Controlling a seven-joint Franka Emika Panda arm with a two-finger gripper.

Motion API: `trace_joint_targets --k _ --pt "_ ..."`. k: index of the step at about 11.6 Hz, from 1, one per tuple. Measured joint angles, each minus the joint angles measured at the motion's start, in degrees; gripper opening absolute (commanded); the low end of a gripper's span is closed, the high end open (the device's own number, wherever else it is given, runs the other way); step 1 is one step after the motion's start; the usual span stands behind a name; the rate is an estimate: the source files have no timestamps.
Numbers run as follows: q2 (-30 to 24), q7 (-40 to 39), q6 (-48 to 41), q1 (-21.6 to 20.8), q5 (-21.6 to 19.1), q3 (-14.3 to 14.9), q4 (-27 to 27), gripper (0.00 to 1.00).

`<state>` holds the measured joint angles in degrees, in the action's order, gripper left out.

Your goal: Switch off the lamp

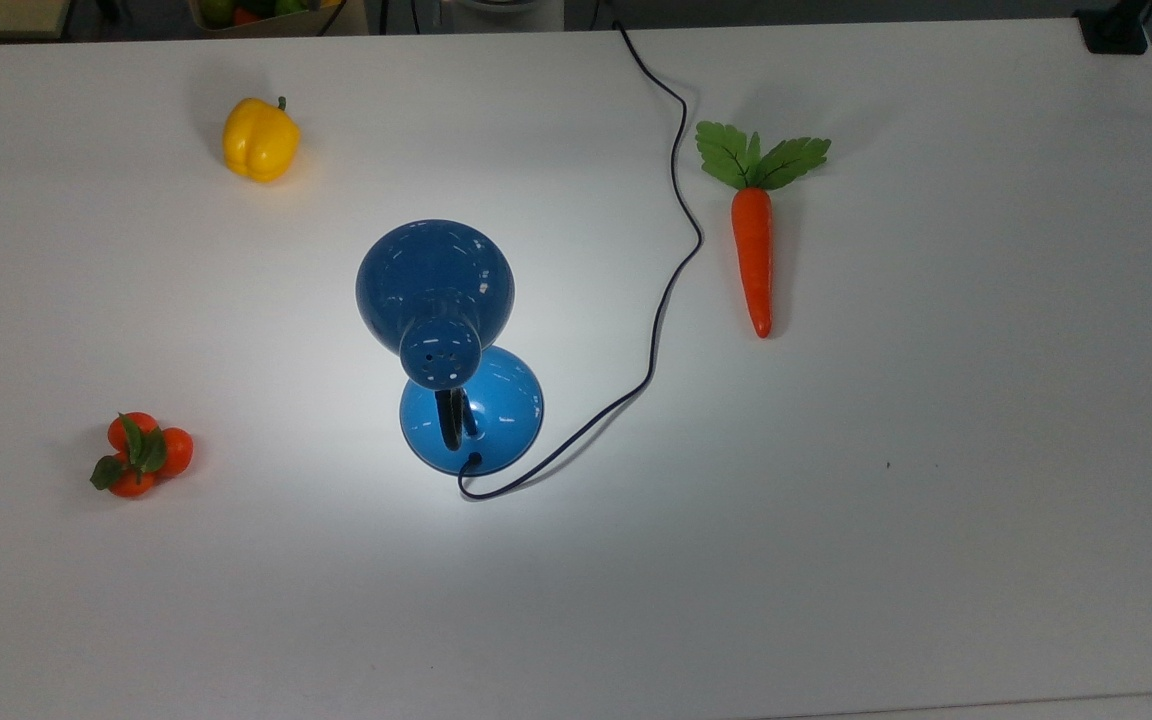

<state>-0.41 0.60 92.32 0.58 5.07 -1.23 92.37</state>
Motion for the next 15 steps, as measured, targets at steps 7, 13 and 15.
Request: trace_joint_targets --k 7,13,15 --pt "0.0 -0.1 0.0 -0.3 0.0 -0.2 0.0 1.00" --pt "0.1 -0.1 0.0 -0.3 0.0 -0.2 0.0 0.87" --pt "0.1 -0.4 0.0 -0.3 0.0 -0.2 0.0 0.50"
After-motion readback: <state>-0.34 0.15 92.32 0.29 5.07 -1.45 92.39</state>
